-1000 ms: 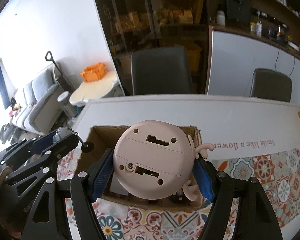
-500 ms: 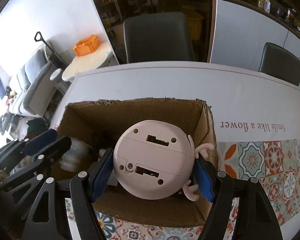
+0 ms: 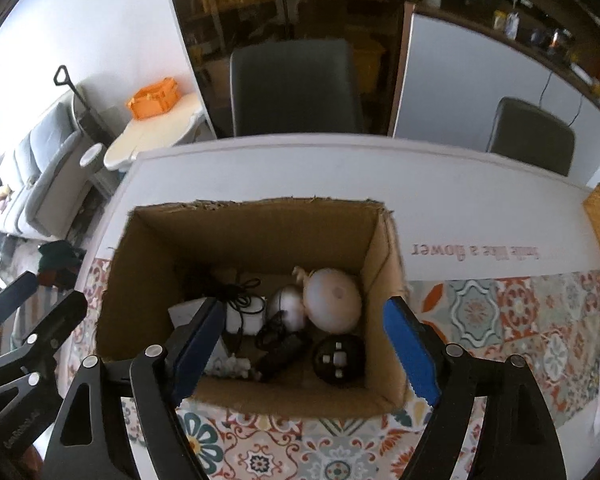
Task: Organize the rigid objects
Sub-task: 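Open both grippers to drop the figurine and pink device into the box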
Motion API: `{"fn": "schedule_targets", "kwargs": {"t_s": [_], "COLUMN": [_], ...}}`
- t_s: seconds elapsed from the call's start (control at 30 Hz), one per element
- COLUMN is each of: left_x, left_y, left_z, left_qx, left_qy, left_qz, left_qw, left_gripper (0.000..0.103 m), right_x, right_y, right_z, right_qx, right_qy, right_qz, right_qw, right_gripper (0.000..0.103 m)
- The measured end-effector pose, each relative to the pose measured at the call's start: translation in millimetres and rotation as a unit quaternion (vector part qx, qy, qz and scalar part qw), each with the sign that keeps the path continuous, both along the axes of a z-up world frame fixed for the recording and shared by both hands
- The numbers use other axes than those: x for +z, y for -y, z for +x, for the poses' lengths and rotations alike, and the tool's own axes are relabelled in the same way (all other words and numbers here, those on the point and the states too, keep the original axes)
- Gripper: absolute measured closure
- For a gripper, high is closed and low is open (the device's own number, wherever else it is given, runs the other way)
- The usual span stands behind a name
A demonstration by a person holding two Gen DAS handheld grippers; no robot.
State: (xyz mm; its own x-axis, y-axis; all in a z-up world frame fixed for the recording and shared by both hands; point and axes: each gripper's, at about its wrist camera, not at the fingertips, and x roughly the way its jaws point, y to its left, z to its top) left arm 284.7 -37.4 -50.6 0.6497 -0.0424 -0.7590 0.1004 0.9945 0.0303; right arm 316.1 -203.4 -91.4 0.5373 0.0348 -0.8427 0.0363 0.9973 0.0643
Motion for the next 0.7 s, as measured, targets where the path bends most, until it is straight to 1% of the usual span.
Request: {"fn": "schedule_targets", "kwargs": {"t_s": [0.07, 0.13, 0.23, 0.37, 0.57, 0.7], "left_x": [8.8, 18.6, 30.6, 44.4, 62.9, 72.4], "left_y": [-2.1, -4.5, -3.3, -3.6, -2.6, -5.0], "left_z": [-13.5, -27.4, -49.4, -76.5, -115.1, -140.0], "left_qx": [0.001, 0.001, -0.003, -0.009, -0.016, -0.012], "left_qy": [0.020, 0.040, 0.060, 0.078, 0.108, 0.125], "left_qz": [0.002, 0.000, 0.008, 0.001, -0.003, -0.002], "left_qw": [0.9998, 0.9992, 0.9982, 0.9969, 0.9940, 0.9921], "left_gripper": [0.003, 0.000, 0.000, 0.000, 0.000, 0.000], "right_x": [12.9, 25.1, 42.8, 61.6, 83.5, 94.7], "right_y": [0.8, 2.2, 4.1, 10.0, 13.6, 13.8], "right_z": [-20.3, -37.0, -66.6, -98.1, -146.5, -178.5], "right_qx": [-0.009, -0.014, -0.019, -0.032, -0.032, -0.034], "right_qy": [0.021, 0.039, 0.063, 0.093, 0.127, 0.149], "right_qz": [-0.011, -0.013, -0.018, -0.017, -0.005, -0.003], "right_qw": [1.000, 0.999, 0.998, 0.995, 0.991, 0.988], "right_gripper": [0.020, 0.018, 0.017, 0.015, 0.013, 0.011]}}
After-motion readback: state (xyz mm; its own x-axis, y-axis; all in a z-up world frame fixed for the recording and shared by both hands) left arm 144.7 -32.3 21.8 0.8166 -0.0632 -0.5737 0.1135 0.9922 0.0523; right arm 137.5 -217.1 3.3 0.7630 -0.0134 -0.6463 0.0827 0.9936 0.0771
